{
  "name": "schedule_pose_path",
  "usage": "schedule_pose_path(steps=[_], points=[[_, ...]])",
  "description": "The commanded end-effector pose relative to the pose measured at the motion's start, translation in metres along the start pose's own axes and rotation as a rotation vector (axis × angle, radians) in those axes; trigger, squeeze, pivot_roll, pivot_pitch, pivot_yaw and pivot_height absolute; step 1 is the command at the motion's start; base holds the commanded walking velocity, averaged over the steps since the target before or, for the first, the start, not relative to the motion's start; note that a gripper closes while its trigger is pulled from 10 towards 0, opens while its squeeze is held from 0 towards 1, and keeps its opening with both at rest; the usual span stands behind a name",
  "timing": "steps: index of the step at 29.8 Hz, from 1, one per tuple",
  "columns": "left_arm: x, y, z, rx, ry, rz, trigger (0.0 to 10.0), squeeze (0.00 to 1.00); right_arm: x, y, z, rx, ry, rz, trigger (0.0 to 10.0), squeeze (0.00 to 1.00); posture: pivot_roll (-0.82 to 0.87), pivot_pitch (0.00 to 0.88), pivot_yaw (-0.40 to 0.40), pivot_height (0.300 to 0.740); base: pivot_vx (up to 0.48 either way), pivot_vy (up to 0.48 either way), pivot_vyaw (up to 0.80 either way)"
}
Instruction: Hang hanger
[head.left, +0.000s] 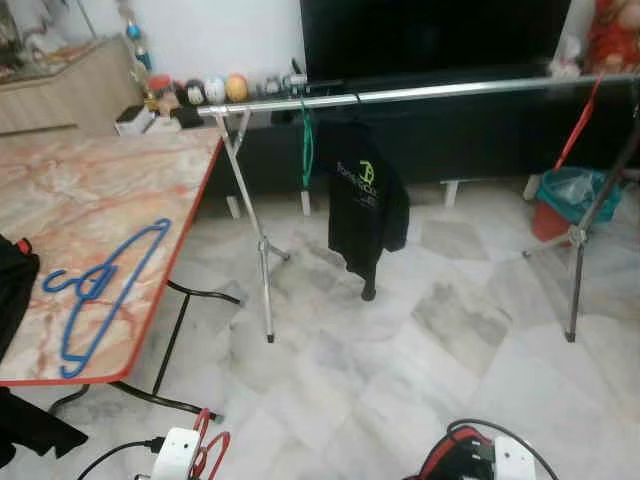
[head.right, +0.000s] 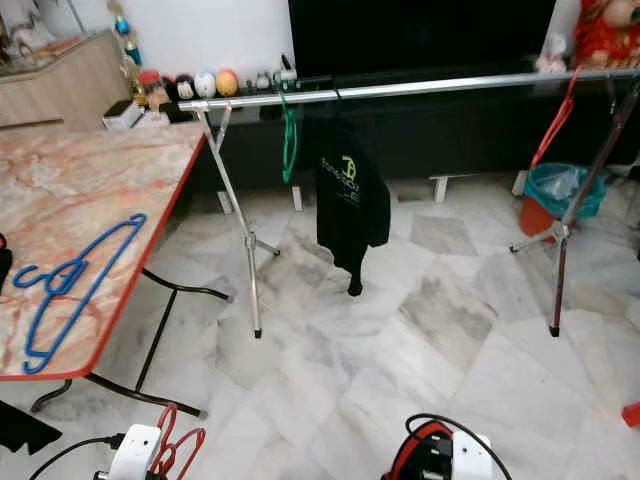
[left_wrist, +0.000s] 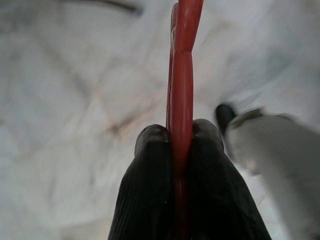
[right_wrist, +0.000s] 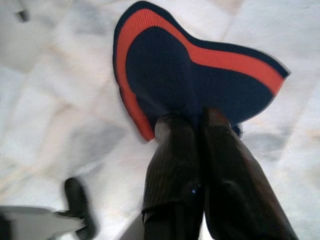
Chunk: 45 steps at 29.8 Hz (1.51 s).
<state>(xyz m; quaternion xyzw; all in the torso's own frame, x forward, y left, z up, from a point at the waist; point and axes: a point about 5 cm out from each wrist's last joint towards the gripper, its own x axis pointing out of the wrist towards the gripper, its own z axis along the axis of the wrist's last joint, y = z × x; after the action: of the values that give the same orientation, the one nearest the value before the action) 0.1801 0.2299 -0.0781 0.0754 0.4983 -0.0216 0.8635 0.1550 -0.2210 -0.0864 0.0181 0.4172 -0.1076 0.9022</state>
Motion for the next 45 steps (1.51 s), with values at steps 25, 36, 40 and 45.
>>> schedule_pose_path(steps=[25, 36, 40, 45], points=[[-0.001, -0.001, -0.014, -0.013, 0.042, 0.017, 10.0, 0.0, 0.001, 0.014, 0.001, -0.026, -0.013, 0.057, 10.0, 0.0, -0.04, 0.0, 0.08, 0.74, 0.0, 0.361, 0.5], [-0.001, -0.007, -0.017, -0.012, 0.051, 0.01, 10.0, 0.0, 0.001, 0.016, 0.003, -0.027, -0.017, 0.057, 10.0, 0.0, -0.04, 0.0, 0.076, 0.74, 0.0, 0.357, 0.8], [-0.001, -0.007, -0.016, -0.008, 0.05, 0.008, 10.0, 0.0, 0.001, 0.019, 0.003, -0.016, -0.02, 0.065, 10.0, 0.0, -0.04, 0.0, 0.074, 0.74, 0.0, 0.356, 0.52], [-0.001, -0.007, -0.016, -0.01, 0.05, 0.005, 10.0, 0.0, 0.001, 0.019, 0.003, 0.016, -0.026, 0.066, 10.0, 0.0, -0.03, 0.0, 0.073, 0.74, 0.0, 0.357, 0.0]])
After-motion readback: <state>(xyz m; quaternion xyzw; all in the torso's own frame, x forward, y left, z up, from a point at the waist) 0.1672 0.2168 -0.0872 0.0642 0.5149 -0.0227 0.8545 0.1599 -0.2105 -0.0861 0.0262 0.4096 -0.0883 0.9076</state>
